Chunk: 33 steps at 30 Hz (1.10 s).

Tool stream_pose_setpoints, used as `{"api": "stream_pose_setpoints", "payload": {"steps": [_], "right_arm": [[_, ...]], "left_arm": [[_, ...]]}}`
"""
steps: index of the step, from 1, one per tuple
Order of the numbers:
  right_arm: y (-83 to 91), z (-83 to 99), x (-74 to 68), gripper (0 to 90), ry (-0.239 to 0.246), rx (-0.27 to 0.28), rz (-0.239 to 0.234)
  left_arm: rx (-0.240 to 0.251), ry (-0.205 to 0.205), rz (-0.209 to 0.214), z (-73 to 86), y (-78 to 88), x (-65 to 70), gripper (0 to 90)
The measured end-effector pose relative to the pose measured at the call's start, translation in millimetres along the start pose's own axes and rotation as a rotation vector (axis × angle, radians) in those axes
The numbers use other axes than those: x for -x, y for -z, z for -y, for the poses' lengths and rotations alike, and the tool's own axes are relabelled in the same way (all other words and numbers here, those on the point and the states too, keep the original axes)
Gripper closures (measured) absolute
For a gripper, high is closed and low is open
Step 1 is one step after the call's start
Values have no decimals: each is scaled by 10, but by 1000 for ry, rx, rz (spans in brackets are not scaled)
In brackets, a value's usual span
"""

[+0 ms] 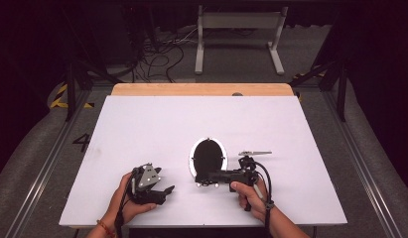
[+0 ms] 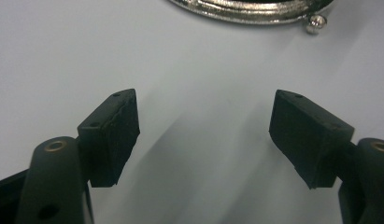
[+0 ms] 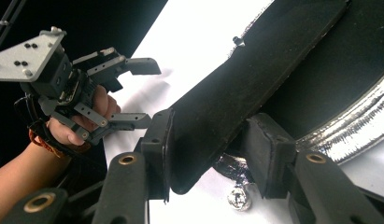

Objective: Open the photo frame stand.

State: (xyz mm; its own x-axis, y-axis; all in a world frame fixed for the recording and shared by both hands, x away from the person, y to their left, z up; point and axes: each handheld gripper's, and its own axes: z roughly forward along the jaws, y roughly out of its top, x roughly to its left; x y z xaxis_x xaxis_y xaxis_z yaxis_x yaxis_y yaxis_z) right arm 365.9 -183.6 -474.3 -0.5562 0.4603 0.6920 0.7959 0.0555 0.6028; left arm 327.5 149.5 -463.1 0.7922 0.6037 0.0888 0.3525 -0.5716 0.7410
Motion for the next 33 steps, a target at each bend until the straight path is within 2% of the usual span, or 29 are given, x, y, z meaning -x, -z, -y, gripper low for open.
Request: {"api": "stream_pose_setpoints", "payload": {"steps": [4, 7, 12, 14, 15, 16, 17, 18, 20, 22, 24, 26, 30, 32, 33], "right_arm": [[1, 5, -15, 565, 20, -4, 12], [9, 2, -34, 569, 38, -13, 20], [23, 9, -45, 572, 61, -21, 27], [23, 8, -54, 573, 79, -22, 31], [24, 8, -60, 574, 93, -22, 34], [27, 8, -77, 574, 113, -24, 40], [29, 8, -84, 574, 122, -24, 42], [33, 10, -96, 574, 133, -28, 45], [34, 10, -108, 574, 147, -28, 53], [39, 13, -131, 575, 179, -28, 61], [40, 18, -147, 575, 204, -27, 65], [43, 20, -162, 575, 224, -30, 68], [49, 39, -182, 576, 268, -26, 72], [50, 41, -192, 575, 282, -28, 76], [52, 48, -206, 575, 300, -27, 77]], "left_arm": [[8, 31, 28, -107, -79, -57, 254], [15, 81, 51, -218, -175, -137, 254], [15, 135, 78, -364, -327, -272, 245], [8, 162, 106, -402, -386, -313, 243], [11, 157, 104, -416, -406, -328, 239], [10, 171, 114, -448, -445, -341, 239], [10, 181, 134, -464, -468, -348, 235], [10, 183, 154, -481, -488, -354, 227], [10, 172, 151, -498, -510, -350, 226], [4, 163, 167, -516, -543, -351, 224], [9, 168, 174, -525, -564, -347, 223], [13, 186, 205, -534, -568, -347, 216], [18, 180, 227, -532, -565, -351, 211], [27, 196, 233, -521, -573, -346, 211], [22, 205, 253, -519, -588, -341, 210]]}}
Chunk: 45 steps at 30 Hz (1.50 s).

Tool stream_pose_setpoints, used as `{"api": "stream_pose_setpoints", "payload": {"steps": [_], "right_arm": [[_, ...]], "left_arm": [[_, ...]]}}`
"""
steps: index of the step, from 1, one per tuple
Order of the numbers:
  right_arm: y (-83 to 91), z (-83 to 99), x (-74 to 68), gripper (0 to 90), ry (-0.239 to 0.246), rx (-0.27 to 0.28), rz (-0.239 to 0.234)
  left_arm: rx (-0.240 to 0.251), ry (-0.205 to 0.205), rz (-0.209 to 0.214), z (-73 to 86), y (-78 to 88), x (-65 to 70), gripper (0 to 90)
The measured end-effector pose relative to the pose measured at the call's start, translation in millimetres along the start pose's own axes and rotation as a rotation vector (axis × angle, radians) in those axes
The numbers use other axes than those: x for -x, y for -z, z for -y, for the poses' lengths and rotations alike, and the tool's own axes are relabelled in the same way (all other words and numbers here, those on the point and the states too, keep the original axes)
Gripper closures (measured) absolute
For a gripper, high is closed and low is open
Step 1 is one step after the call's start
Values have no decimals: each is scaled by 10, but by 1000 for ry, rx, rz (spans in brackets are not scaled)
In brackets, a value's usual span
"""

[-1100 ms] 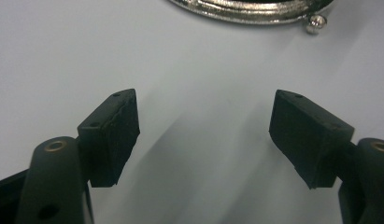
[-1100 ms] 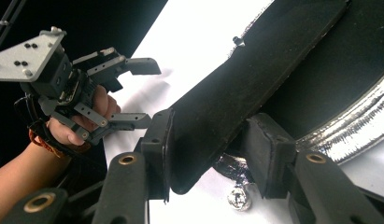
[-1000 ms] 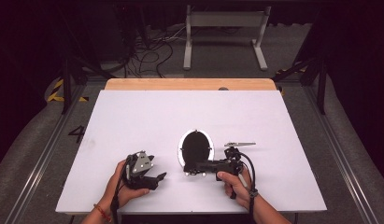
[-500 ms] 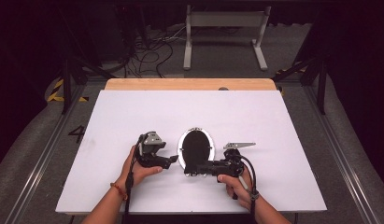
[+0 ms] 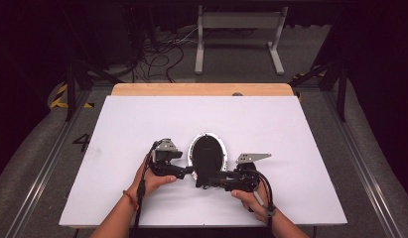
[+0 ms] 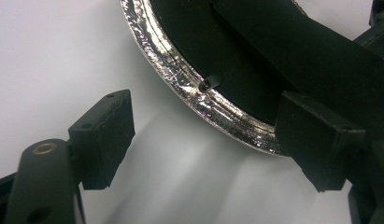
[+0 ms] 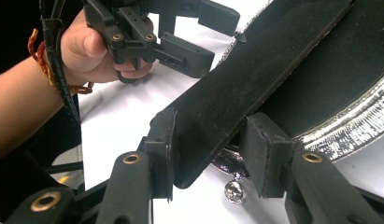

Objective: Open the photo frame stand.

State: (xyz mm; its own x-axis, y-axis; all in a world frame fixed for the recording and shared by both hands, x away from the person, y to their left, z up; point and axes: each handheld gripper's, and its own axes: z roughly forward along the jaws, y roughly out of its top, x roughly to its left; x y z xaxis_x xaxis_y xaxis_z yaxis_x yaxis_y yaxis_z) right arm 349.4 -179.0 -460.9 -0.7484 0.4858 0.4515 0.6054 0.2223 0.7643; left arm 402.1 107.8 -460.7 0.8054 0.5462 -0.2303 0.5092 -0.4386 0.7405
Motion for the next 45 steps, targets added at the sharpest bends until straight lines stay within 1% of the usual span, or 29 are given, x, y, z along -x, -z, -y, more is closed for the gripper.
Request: {"api": "stream_pose_setpoints", "payload": {"steps": [2, 3, 5, 6, 9, 11, 12, 14, 17, 18, 20, 21, 22, 23, 24, 25, 28, 29, 33, 35, 36, 37, 38, 39, 40, 41, 43, 44, 45], "right_arm": [[0, 2, -5, 575, 9, 1, 3], [2, 2, -13, 575, 15, 2, 3], [6, 3, -28, 575, 49, -1, 8], [7, 3, -34, 575, 61, -1, 9], [13, 5, -39, 575, 72, -2, 10], [17, 8, -38, 575, 84, 1, 5], [19, 9, -40, 575, 89, 2, 5], [22, 3, -45, 575, 95, 0, 3], [32, 1, -47, 575, 102, 0, 1], [40, -1, -52, 576, 110, 0, 3], [51, -3, -64, 577, 124, 3, 7], [56, -5, -69, 578, 132, 2, 9], [59, -6, -73, 578, 138, 2, 12], [65, -7, -76, 579, 146, 2, 13], [70, -9, -81, 579, 150, 3, 15], [72, -10, -82, 579, 156, 3, 19], [82, -9, -79, 588, 169, 7, 17], [83, -9, -85, 589, 170, 9, 19], [77, -6, -102, 593, 204, -2, 34], [81, 0, -95, 600, 211, -6, 31], [85, 2, -95, 606, 218, -10, 28], [85, 2, -95, 606, 218, -10, 28], [75, 6, -114, 616, 250, -25, 45], [75, 6, -114, 616, 250, -25, 45], [64, 15, -129, 623, 266, -35, 53], [64, 15, -129, 623, 266, -35, 53], [64, 18, -134, 626, 265, -43, 59], [64, 21, -131, 632, 267, -49, 60], [64, 27, -125, 643, 265, -55, 58]], "left_arm": [[-2, -5, 2, -2, -13, 4, 210], [-11, -15, 5, -6, -19, 3, 210], [-9, -15, 34, -11, -63, 28, 205], [-5, -20, 33, -16, -65, 27, 212], [-5, -25, 41, -22, -62, 14, 229], [-1, -24, 61, -14, -62, 6, 245], [2, -27, 64, -13, -57, 14, 268], [4, -54, 62, -22, -43, 27, 312], [8, -45, 58, -20, -42, 48, 329], [9, -53, 61, -22, -41, 42, 335], [16, -37, 58, -22, -36, 56, 349], [19, -38, 59, -22, -31, 55, 359], [24, -46, 55, -25, -26, 51, 368], [27, -42, 50, -28, -17, 59, 377], [30, -59, 46, -33, -11, 52, 388], [38, -49, 39, -33, -4, 64, 396], [62, -57, 19, -42, 30, 62, 441], [65, -53, 14, -44, 36, 72, 450], [79, -59, -4, -50, 54, 101, 464], [99, -83, -17, -67, 96, 131, 494], [110, -84, -25, -71, 109, 150, 512], [110, -84, -25, -71, 109, 150, 524], [121, -93, -38, -78, 126, 178, 531], [121, -93, -38, -78, 126, 178, 537], [125, -108, -46, -78, 141, 200, 540], [125, -108, -46, -78, 141, 200, 540], [122, -143, -60, -83, 162, 241, 541], [128, -157, -62, -83, 179, 257, 549], [135, -160, -63, -81, 191, 275, 559]]}}
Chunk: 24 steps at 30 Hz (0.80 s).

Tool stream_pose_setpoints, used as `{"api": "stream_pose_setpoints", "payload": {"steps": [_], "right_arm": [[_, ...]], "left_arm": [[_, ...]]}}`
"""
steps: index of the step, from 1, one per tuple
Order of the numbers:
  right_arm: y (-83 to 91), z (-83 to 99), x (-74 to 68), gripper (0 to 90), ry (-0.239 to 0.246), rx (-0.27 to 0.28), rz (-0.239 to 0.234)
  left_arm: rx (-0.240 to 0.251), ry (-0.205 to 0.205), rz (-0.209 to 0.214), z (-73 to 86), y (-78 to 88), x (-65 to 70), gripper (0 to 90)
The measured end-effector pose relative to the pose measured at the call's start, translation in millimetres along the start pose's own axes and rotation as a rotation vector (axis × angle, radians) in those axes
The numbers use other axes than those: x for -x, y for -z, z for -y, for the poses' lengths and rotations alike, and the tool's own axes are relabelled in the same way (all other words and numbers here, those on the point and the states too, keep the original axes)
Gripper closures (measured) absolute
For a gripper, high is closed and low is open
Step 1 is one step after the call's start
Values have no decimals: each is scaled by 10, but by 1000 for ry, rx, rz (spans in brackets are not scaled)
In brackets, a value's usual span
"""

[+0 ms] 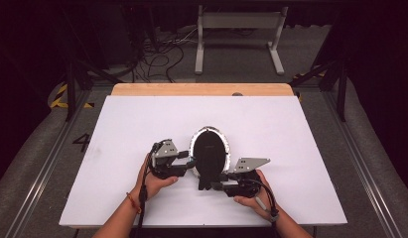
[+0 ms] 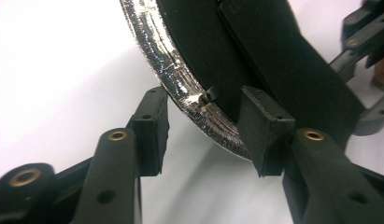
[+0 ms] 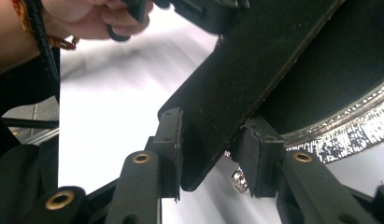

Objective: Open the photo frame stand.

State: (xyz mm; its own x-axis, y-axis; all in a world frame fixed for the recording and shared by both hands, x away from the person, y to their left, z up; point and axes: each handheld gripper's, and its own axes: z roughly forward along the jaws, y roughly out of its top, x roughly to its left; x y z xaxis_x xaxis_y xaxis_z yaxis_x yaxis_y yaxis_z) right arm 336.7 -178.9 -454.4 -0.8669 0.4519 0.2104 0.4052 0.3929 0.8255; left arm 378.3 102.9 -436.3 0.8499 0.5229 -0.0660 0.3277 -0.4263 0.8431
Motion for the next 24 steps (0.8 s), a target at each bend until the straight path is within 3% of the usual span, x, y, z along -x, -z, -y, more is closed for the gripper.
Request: {"api": "stream_pose_setpoints", "payload": {"steps": [4, 7, 9, 17, 19, 21, 23, 24], "right_arm": [[-5, 13, -8, 665, 4, -2, -17], [-10, 6, -14, 675, -4, 4, -24], [-13, 3, -13, 676, -9, 7, -25], [-15, 11, -15, 680, 5, 13, -31], [-15, 9, -24, 682, 11, 14, -31], [-14, 11, -23, 682, 10, 15, -33], [-14, 17, -15, 682, 5, 18, -37], [-13, 17, -12, 681, 4, 18, -40]], "left_arm": [[-10, -25, -14, 10, -14, 39, 527], [-33, -21, 13, 38, -77, 5, 489], [-50, -18, 53, 45, -131, -11, 431], [-33, 73, 130, 92, -186, -143, 336], [-27, 83, 130, 91, -187, -142, 350], [-31, 77, 103, 78, -192, -128, 294], [-29, 52, 123, 70, -181, -119, 371], [-29, 24, 108, 52, -168, -87, 424]]}}
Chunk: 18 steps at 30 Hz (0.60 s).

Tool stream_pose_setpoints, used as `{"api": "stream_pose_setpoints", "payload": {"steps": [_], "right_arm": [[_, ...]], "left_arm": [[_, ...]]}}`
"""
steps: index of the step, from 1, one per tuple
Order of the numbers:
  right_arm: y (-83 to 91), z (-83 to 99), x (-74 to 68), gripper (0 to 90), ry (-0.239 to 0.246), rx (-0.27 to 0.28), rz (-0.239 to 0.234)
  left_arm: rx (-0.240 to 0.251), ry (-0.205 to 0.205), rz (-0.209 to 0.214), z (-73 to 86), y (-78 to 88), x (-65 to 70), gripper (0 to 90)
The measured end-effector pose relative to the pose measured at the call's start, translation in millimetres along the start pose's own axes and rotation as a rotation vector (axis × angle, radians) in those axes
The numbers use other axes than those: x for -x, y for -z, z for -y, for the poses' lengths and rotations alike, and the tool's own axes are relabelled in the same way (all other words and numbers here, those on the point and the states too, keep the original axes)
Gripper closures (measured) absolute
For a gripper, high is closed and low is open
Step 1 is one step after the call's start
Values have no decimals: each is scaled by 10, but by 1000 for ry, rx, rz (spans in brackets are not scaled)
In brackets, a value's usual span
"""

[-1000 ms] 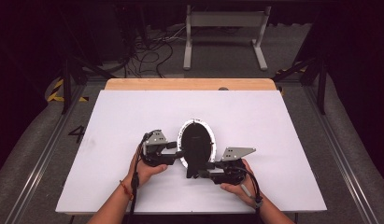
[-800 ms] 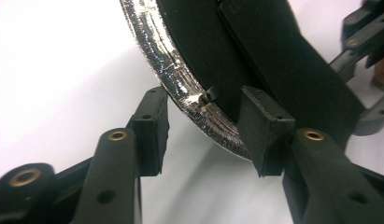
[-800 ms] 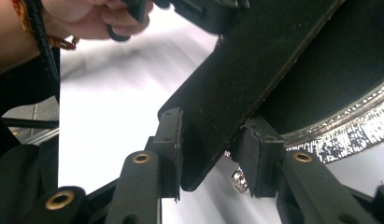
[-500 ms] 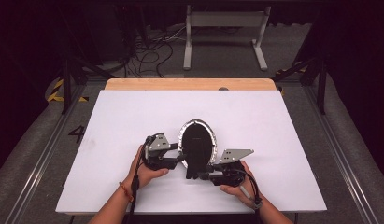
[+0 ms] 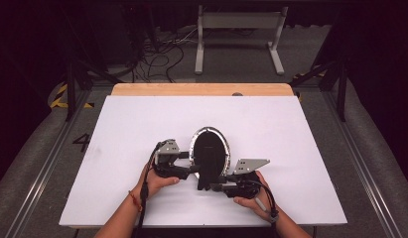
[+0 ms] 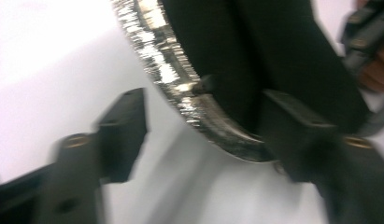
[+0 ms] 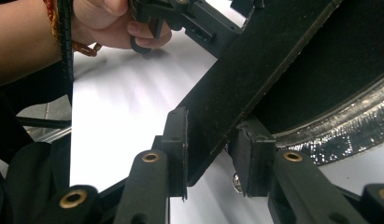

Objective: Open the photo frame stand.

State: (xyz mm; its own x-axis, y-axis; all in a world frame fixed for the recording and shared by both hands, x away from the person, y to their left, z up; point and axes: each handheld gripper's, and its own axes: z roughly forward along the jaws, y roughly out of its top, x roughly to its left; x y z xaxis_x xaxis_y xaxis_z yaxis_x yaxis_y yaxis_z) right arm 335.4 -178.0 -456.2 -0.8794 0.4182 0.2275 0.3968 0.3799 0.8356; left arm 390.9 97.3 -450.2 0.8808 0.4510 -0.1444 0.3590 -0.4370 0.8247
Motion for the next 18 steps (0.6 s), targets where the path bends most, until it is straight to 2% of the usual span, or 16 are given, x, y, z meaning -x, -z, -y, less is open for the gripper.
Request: {"api": "stream_pose_setpoints", "payload": {"steps": [3, 5, 9, 10, 15, 17, 18], "right_arm": [[3, 3, 5, 682, 1, -3, -5], [5, 5, 3, 681, 6, -9, 0], [10, 9, 11, 681, 13, -19, 13], [9, 14, 20, 678, 13, -23, 21], [14, 30, 64, 673, -1, -31, 33], [9, 32, 73, 670, -1, -39, 39], [8, 32, 74, 671, 3, -43, 41]], "left_arm": [[-1, -5, 1, -13, 10, 9, 455], [9, 14, 13, -13, 25, 4, 489], [23, 10, 3, -26, 50, 25, 534], [31, -3, -5, -33, 61, 27, 554], [59, -7, -24, -53, 85, 67, 616], [61, -18, -36, -57, 89, 88, 620], [64, -37, -43, -63, 95, 102, 620]]}}
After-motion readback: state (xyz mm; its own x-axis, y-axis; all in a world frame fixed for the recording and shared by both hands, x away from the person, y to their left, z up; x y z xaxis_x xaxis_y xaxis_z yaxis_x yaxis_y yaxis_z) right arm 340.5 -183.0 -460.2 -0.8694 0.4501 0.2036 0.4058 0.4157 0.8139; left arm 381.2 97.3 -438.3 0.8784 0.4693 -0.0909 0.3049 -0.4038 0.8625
